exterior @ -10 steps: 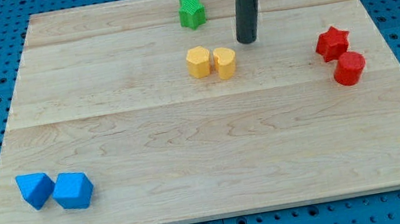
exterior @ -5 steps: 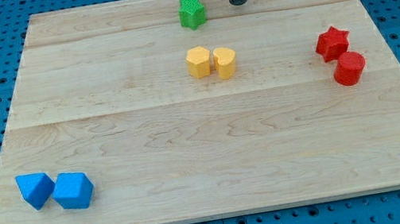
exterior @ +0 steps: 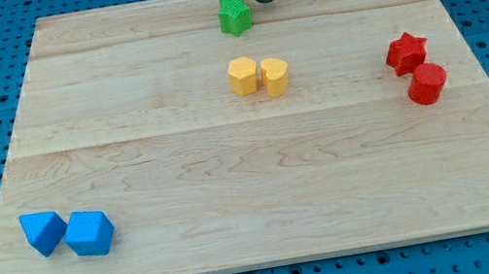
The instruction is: Push the green circle towards the top left side of the board
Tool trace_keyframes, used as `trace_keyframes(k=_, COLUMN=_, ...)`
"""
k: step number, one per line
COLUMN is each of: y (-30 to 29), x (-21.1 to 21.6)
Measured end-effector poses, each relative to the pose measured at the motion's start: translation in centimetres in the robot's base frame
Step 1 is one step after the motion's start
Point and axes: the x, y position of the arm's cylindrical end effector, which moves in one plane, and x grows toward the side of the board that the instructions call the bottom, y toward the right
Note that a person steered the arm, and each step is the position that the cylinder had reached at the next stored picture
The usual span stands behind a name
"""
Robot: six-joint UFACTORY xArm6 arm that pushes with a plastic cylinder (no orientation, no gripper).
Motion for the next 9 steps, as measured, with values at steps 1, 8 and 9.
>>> trace_keyframes(k=1, y=0.0, x=0.0)
trace_keyframes(k=8, y=-10.7, x=-0.2)
trace_keyframes(k=9, y=-10.7, x=-0.3)
